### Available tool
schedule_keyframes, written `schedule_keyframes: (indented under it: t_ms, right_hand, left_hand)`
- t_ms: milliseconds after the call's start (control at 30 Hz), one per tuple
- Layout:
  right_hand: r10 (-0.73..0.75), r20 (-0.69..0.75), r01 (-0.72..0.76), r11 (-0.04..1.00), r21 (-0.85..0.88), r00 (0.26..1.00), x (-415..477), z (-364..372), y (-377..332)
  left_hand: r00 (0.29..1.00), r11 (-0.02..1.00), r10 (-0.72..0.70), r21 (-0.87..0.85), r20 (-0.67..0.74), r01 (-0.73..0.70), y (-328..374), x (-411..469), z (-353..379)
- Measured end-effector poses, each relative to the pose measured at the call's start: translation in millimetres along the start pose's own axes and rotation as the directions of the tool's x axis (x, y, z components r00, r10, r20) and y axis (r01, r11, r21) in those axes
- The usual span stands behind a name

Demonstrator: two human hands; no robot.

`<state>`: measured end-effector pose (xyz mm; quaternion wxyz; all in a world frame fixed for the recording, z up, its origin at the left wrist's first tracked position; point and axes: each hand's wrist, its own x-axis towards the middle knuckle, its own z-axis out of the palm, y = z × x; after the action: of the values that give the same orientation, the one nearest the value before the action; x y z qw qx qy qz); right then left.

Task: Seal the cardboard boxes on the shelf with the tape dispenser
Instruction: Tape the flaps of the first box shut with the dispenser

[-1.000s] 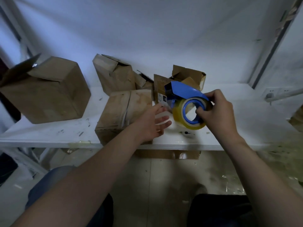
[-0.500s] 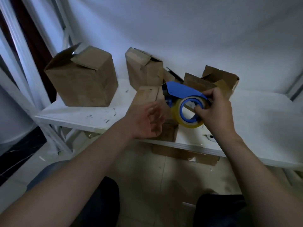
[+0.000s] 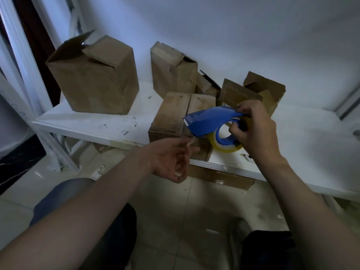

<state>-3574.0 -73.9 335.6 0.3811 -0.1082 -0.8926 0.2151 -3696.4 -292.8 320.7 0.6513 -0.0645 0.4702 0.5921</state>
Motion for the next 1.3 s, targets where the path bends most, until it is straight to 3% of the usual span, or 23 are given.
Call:
schedule_keyframes:
  t_ms: [100,233,400,600,733,967,1200,1300]
  right_hand:
    - [0.041,-0.032,-0.042,0.999,-0.029,0.999,-6,2,8]
    - [0.021,-0.1,-0.021,1.0,0.003,0.995,-5,-2,17]
    - [-0.023,-0.146,0.047,0.986,0.158,0.989,-8,1,18]
    - [-0.036,0.083,0.012,0.96,0.28,0.996,-9,6,5]
    - [-0.159,0.206,0.095,0.951,0.293,0.966,-8,11,10]
    - [-0.246,0.289,0.184,0.957,0.225,0.925,-9,8,14]
    - [-0.256,0.322,0.208,0.962,0.174,0.912,-10,-6,36]
    - [-0.288,0.289,0.26,0.957,0.13,0.913,-13,-8,41]
  left_hand:
    - [1.0,0.995,0.011,0.103,0.004,-0.011,-5,7,6]
    - [0.989,0.969,0.097,0.237,-0.111,-0.068,-4,11,14]
    - [0.891,0.866,0.298,0.49,-0.341,-0.103,15,-5,13]
    - [0.823,0.777,0.406,0.624,-0.397,-0.083,38,-29,-6]
    - [0.734,0.71,0.528,0.697,-0.428,-0.104,47,-34,-15]
    - [0.605,0.357,0.766,0.927,-0.22,-0.115,46,-33,-15]
    - [0.558,0.284,0.814,0.948,-0.16,-0.142,47,-29,-29]
    - [0.542,0.201,0.836,0.966,-0.082,-0.165,46,-27,-34]
